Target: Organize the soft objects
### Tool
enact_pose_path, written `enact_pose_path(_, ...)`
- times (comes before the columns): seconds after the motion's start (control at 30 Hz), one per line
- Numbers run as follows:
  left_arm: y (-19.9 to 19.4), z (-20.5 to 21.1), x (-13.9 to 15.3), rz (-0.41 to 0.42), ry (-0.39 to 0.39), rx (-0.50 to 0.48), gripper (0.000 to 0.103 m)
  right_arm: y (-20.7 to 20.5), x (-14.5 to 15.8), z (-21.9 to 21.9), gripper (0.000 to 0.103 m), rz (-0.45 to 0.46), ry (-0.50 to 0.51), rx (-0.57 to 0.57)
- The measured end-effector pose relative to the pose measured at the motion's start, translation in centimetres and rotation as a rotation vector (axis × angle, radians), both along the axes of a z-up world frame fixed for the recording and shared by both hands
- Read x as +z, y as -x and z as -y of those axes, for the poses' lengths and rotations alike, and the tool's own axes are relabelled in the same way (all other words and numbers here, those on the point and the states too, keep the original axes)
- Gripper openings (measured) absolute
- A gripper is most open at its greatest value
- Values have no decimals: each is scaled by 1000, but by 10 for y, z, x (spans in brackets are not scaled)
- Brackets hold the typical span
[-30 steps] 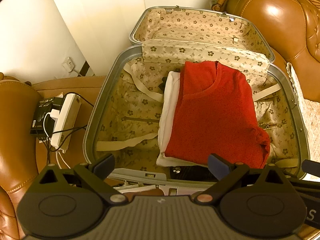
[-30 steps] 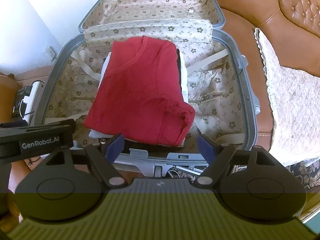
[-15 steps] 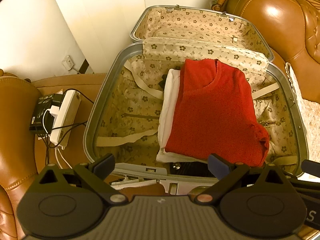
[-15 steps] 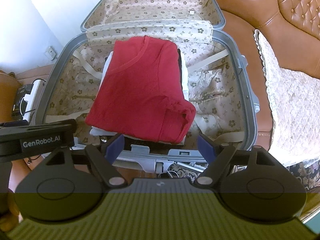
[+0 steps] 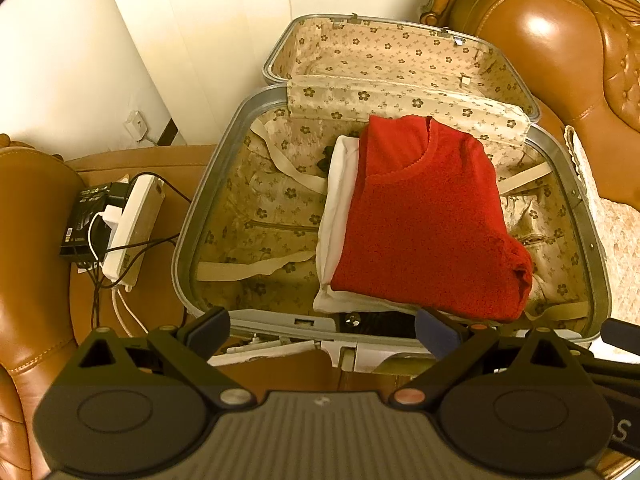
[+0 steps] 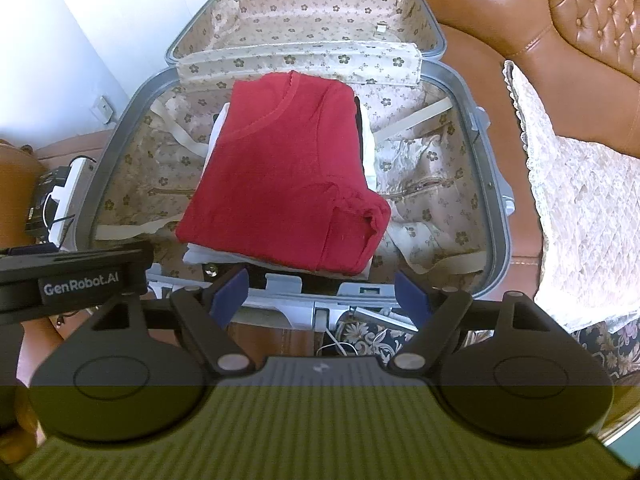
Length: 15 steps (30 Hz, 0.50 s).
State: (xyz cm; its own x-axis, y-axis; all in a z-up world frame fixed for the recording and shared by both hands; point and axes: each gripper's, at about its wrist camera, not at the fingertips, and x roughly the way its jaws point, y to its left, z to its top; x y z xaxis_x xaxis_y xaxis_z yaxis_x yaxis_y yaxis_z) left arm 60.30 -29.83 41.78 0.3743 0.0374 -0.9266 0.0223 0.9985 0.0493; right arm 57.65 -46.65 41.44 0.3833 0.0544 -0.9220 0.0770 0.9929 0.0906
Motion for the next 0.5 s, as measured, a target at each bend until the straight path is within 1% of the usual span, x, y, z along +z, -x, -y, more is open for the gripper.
enact_pose_path(0.5,20,4,11,22,1,-3,101,17,9,6,88,23,7,-1)
